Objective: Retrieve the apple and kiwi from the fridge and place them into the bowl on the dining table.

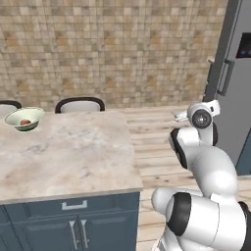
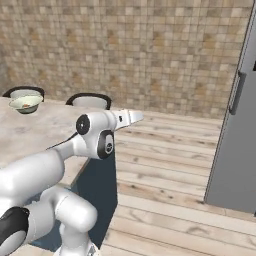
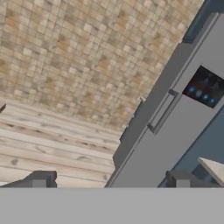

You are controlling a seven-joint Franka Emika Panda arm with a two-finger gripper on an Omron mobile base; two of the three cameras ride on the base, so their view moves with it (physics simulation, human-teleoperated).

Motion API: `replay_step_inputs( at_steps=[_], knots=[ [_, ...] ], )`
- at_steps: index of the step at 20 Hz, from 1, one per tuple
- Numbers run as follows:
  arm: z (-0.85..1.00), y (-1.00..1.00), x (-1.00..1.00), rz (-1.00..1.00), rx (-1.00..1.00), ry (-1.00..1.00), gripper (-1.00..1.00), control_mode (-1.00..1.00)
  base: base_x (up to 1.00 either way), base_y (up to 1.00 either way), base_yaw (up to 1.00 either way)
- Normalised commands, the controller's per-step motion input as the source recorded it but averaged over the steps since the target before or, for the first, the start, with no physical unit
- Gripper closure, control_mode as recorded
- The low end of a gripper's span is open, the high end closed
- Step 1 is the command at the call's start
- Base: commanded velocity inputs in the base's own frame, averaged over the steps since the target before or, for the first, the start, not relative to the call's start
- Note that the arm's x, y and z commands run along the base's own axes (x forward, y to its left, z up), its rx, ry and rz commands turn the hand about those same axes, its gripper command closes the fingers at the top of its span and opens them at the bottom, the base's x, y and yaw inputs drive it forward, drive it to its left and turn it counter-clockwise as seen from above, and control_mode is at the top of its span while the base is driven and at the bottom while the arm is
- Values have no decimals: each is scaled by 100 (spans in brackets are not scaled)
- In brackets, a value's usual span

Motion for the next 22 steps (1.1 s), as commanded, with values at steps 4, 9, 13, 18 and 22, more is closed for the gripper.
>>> replay_step_inputs(
  at_steps=[4,9,13,18,22],
  knots=[
    [0,0,0,0,0,0,-100,100,82,-9,5],
    [0,0,0,0,0,0,-100,100,47,-12,0],
    [0,0,0,0,0,0,-100,100,23,-13,0],
    [0,0,0,0,0,0,-100,100,11,-20,0],
    [0,0,0,0,0,0,-100,100,0,-34,0]
  ],
)
